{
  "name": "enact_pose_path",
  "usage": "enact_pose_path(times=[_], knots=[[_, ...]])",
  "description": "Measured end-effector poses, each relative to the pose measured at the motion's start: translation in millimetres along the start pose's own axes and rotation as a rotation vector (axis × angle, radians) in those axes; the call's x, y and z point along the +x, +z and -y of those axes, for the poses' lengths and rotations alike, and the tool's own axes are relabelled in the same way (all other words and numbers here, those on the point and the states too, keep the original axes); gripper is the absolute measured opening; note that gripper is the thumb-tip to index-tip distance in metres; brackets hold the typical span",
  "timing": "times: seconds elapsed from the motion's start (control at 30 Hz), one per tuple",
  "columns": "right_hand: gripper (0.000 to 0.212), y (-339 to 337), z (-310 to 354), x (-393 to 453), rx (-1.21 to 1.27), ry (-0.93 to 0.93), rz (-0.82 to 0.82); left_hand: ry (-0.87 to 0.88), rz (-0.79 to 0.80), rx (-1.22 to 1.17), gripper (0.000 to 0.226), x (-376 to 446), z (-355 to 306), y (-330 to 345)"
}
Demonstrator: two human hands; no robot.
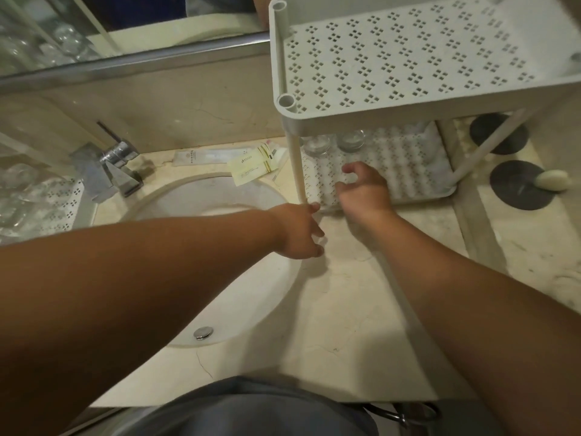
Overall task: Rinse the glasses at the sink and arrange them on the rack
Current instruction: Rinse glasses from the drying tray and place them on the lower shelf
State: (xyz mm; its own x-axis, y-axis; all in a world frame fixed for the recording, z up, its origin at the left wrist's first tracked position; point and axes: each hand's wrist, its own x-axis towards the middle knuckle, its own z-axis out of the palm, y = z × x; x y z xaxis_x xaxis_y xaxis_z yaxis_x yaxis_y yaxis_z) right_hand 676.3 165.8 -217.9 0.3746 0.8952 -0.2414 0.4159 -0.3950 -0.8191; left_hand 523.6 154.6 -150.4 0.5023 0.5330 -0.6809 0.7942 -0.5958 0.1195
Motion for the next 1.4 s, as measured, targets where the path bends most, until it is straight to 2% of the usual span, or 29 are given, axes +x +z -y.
enact_pose_path(times=[0.1,0.17,0.33,0.53,0.83,1.17,1.4], knots=[[0.026,-6.2,4.6,-13.9,0.012,0.014,0.002,0.043,-0.091,-0.134,0.052,-9.9,6.4,19.1],[0.032,-12.9,8.5,-22.3,-0.028,-0.022,0.002,0.045,-0.184,-0.220,0.050,-17.5,7.0,34.0],[0.037,-26.4,25.4,-51.0,-0.145,-0.177,0.043,-0.023,-0.342,-0.444,0.048,-44.2,15.4,50.5],[0.039,-15.9,46.6,-86.8,-0.192,-0.246,0.073,-0.116,-0.508,-0.559,0.053,-76.0,37.4,54.7],[0.040,39.7,90.0,-138.7,-0.203,-0.357,0.170,-0.240,-0.660,-0.708,0.058,-125.7,83.4,68.0],[0.053,121.2,177.9,-170.4,-0.206,-0.489,0.279,-0.324,-0.765,-0.860,0.069,-207.9,161.9,81.7],[0.062,183.6,233.3,-191.3,-0.198,-0.592,0.343,-0.331,-0.976,-0.938,0.070,-277.6,213.5,85.7]])
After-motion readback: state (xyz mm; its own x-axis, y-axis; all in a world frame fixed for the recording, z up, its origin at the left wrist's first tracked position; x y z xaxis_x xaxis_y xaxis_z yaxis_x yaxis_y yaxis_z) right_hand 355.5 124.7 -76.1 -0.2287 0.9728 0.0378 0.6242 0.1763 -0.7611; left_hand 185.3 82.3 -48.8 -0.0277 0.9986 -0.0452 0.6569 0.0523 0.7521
